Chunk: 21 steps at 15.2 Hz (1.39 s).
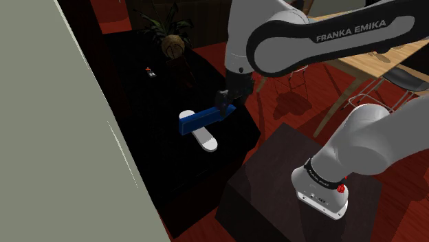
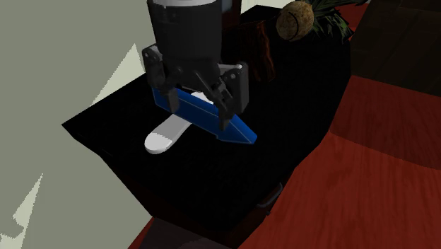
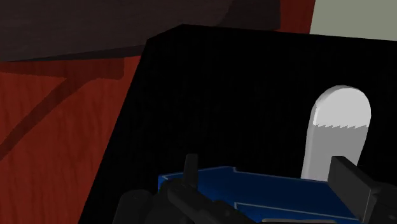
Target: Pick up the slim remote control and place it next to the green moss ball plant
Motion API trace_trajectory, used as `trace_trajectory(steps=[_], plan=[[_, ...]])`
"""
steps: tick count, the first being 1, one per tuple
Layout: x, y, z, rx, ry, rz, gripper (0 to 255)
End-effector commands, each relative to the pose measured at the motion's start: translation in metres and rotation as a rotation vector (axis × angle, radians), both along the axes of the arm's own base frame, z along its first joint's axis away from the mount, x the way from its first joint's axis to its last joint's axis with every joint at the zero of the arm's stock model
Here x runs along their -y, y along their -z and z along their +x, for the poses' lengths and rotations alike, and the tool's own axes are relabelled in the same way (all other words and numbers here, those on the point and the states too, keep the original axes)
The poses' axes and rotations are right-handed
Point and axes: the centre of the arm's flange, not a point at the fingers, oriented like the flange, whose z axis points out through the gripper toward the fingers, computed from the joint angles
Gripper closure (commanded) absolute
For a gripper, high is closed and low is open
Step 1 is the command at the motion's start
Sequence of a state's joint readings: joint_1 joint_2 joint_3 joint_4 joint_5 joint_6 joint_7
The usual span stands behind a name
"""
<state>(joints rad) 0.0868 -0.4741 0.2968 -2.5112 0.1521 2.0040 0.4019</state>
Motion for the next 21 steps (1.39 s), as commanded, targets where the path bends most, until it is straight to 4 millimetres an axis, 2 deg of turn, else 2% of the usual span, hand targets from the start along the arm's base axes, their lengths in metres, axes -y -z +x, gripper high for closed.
trace_trajectory(steps=[1, 9, 16, 21], plan=[[-0.019, 0.014, 0.01, 0.011, 0.013, 0.003, 0], [-0.091, 0.066, 0.053, 0.046, 0.059, 0.009, 0], [-0.091, 0.103, 0.053, 0.046, 0.059, 0.009, 0], [-0.091, 0.106, 0.053, 0.046, 0.059, 0.009, 0]])
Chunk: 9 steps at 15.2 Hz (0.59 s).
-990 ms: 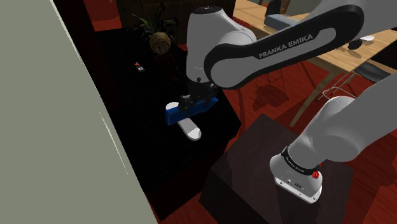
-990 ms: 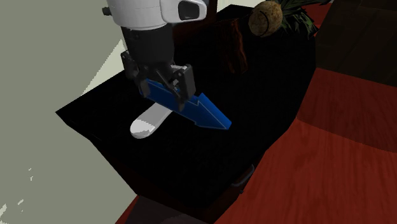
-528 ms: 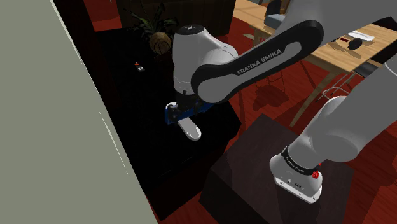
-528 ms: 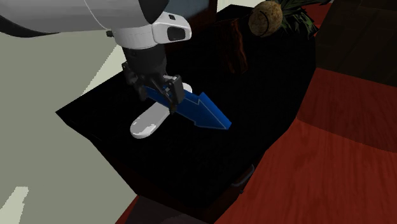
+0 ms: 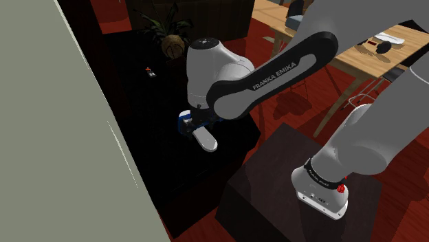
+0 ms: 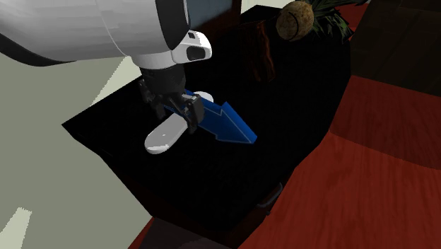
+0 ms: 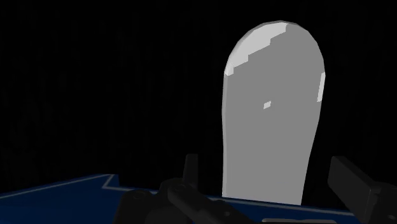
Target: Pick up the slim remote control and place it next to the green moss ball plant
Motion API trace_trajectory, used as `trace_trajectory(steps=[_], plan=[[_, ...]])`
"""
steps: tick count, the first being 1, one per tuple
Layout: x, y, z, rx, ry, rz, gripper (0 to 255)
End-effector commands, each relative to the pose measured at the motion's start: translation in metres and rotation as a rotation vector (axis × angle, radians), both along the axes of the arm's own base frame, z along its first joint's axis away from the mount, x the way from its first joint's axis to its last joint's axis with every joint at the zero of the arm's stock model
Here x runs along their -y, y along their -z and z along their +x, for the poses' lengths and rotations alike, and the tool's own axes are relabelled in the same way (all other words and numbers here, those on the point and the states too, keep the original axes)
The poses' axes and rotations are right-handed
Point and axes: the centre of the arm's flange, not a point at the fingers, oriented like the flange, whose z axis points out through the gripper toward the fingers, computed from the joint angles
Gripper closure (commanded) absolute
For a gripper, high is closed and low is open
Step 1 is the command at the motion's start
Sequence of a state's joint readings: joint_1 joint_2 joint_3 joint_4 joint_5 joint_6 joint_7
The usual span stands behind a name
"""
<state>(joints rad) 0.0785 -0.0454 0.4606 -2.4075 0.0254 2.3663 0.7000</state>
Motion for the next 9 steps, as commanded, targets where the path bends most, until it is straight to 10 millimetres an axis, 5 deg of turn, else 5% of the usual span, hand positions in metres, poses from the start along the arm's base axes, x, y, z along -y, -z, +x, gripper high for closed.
trace_trajectory(steps=[1, 3, 4, 9], plan=[[0.0, 0.0002, 0.0, 0.0, 0.0, 0.0, 0], [0.0, 0.0001, 0.0, 0.0, 0.0, 0.0, 0], [0.0, 0.0001, 0.0, 0.0, 0.0, 0.0, 255], [0.0, 0.0002, 0.0, 0.0, 0.0, 0.0, 255]])
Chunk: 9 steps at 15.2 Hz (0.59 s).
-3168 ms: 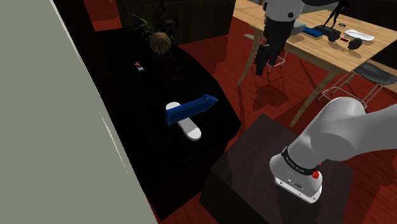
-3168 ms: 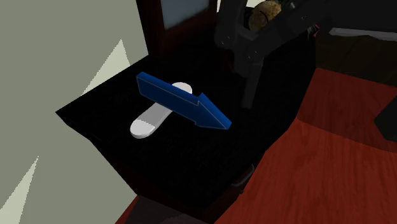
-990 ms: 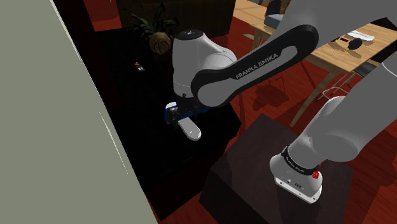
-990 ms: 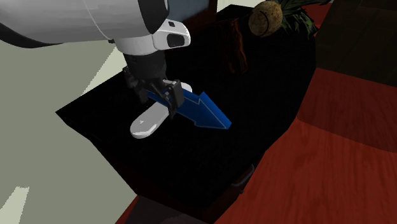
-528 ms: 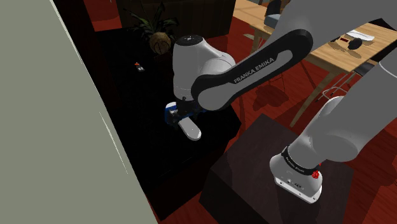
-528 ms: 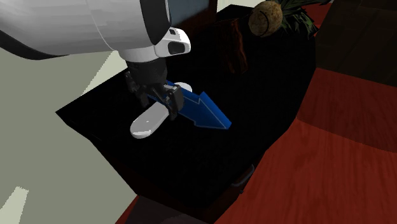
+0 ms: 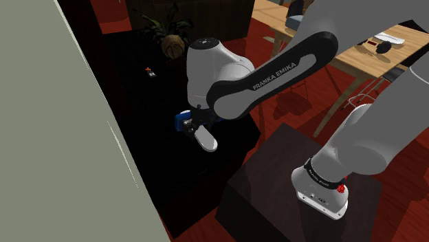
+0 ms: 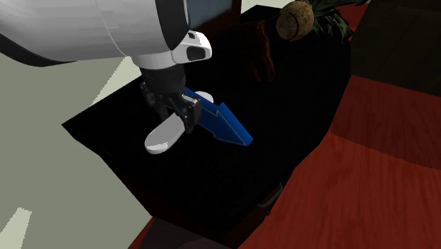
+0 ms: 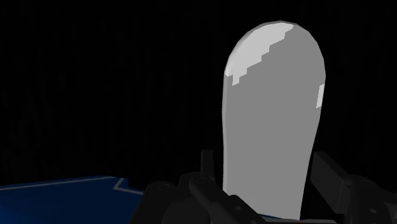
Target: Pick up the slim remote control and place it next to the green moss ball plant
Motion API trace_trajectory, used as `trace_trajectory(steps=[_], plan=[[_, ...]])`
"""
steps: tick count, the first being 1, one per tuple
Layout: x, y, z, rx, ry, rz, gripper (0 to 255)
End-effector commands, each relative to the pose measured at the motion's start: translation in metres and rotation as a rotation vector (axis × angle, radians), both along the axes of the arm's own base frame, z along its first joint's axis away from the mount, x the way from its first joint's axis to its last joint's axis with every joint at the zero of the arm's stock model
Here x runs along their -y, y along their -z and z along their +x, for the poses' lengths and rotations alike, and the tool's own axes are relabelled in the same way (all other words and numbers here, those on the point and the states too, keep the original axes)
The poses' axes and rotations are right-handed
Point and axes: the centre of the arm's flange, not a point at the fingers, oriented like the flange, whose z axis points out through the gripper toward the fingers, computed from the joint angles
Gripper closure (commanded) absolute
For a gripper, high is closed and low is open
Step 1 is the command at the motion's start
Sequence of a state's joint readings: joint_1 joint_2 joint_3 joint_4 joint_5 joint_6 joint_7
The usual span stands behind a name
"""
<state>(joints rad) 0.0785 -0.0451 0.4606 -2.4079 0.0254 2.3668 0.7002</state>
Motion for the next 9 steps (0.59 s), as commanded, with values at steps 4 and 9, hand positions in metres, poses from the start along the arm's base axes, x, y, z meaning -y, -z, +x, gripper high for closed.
trace_trajectory(steps=[4, 9], plan=[[0.0, 0.0, 0.0, 0.0, 0.0, 0.0, 255], [0.0, -0.026, 0.0, 0.0, 0.0, 0.0, 255]])
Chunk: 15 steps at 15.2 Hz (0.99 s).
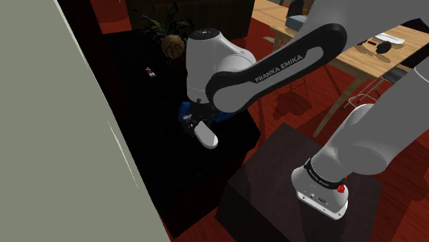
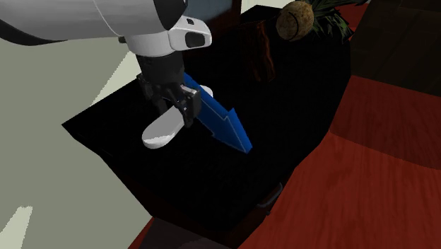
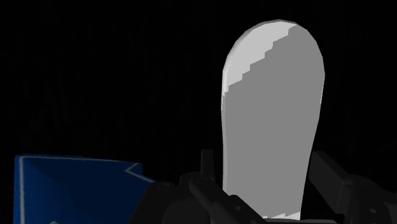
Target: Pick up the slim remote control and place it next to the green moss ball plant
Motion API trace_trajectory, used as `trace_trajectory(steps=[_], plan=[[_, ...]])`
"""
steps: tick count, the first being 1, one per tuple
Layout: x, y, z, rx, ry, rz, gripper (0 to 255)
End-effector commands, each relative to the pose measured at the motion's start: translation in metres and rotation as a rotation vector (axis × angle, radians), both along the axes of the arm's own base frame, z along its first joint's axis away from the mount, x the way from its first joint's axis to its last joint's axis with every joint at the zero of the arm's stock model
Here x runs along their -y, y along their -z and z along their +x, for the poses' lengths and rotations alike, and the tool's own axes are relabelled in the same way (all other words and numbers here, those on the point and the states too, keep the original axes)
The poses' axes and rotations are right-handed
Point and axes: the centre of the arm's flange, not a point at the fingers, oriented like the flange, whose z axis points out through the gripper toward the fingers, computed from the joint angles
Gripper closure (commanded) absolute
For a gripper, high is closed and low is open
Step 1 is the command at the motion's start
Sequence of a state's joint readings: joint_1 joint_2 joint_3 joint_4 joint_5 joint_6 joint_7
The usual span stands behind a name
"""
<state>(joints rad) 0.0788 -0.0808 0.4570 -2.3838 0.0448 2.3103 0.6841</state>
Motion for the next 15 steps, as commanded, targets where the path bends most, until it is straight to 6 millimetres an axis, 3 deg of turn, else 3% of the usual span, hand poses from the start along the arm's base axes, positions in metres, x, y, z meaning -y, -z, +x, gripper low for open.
trace_trajectory(steps=[1, 15], plan=[[0.0, -0.011, -0.001, 0.0, 0.0, 0.0, 255], [0.0, -0.085, -0.001, 0.0, 0.0, 0.0, 255]])
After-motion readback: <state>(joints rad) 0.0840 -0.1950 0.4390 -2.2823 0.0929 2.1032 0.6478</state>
